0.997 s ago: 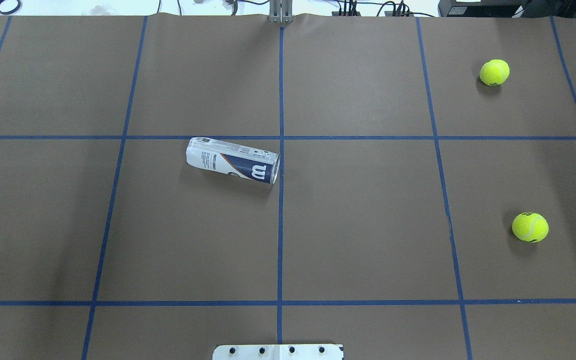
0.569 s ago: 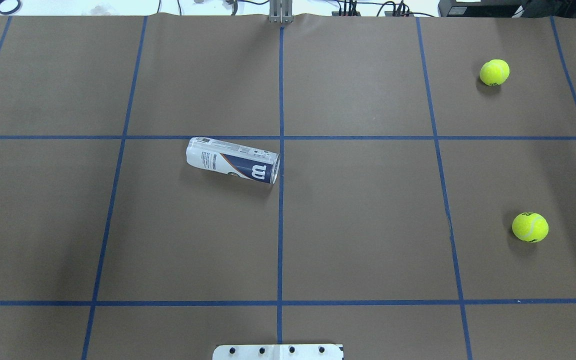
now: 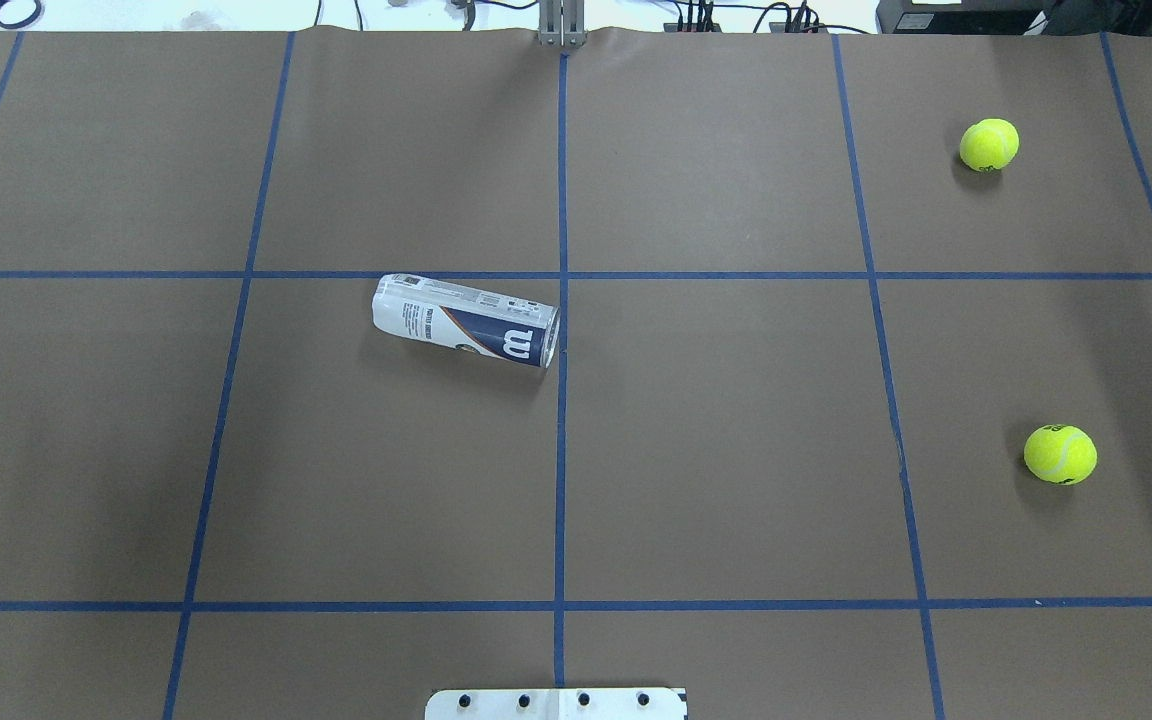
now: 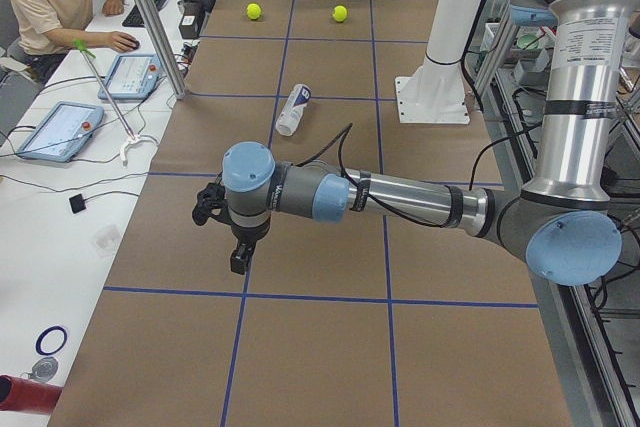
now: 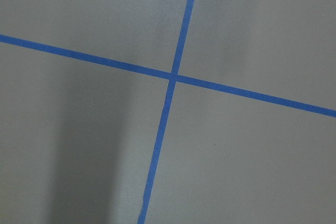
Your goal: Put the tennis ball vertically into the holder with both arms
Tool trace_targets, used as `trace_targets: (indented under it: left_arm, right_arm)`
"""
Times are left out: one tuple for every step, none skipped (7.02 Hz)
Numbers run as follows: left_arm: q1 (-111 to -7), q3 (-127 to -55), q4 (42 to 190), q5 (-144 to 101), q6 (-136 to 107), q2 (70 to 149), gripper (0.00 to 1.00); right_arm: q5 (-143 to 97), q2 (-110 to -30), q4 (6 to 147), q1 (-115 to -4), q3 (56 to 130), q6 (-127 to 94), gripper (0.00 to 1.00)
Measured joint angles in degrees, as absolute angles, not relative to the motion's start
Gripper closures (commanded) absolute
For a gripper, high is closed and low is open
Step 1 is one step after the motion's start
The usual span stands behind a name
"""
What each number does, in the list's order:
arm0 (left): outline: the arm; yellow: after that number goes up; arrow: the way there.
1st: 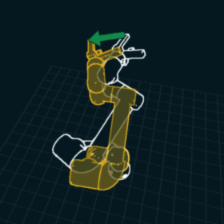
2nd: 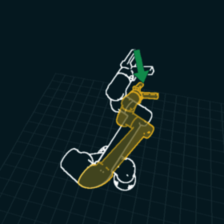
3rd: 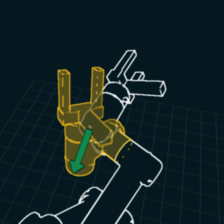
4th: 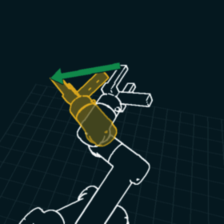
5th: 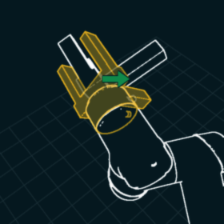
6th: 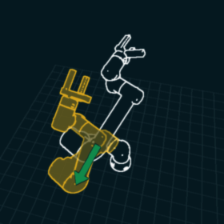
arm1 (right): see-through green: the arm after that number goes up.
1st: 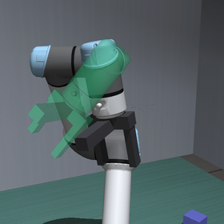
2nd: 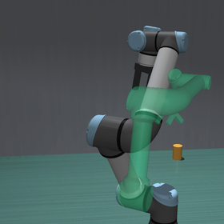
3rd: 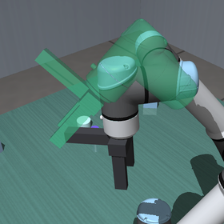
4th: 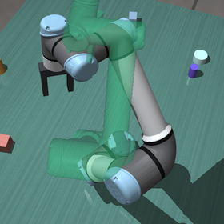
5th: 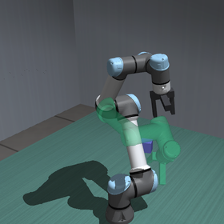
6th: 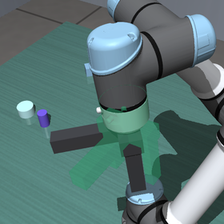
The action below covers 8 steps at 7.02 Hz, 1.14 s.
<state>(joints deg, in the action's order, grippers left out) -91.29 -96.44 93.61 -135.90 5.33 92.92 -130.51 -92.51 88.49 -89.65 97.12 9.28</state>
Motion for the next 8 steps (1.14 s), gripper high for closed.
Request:
trace_targets:
  left_arm:
    - [-91.1, -96.7, 95.2, -136.0, 5.2, 93.0, 0.00]
    - [-90.9, -96.9, 97.8, -136.0, 5.1, 93.0, 0.00]
    - [-89.6, -97.0, 101.7, -135.9, 5.1, 93.3, 0.00]
    - [-86.5, -97.0, 104.7, -135.8, 5.0, 94.9, 0.00]
    - [-83.3, -97.3, 106.0, -135.8, 5.0, 97.9, 0.00]
    - [-80.0, -97.8, 106.2, -135.8, 4.9, 101.5, 0.00]
    - [-77.4, -98.4, 106.2, -135.8, 4.9, 104.8, 0.00]
    - [-75.1, -98.8, 106.2, -135.7, 4.8, 108.1, 0.00]
  right_arm:
    - [-130.6, -92.5, 87.5, -89.6, 97.0, 9.2, 0.00]
    - [-130.7, -92.3, 87.1, -89.3, 97.0, 9.0, 0.00]
    - [-130.8, -91.9, 86.9, -88.7, 97.1, 8.9, 0.00]
    - [-130.8, -91.2, 86.9, -88.0, 97.1, 8.9, 0.00]
    - [-130.8, -90.5, 86.8, -87.5, 97.0, 8.9, 0.00]
    - [-130.8, -90.0, 86.8, -87.1, 97.0, 8.9, 0.00]
    - [-130.8, -89.9, 86.8, -87.0, 97.0, 8.9, 0.00]
    - [-130.8, -89.9, 86.8, -86.9, 96.9, 8.9, 0.00]
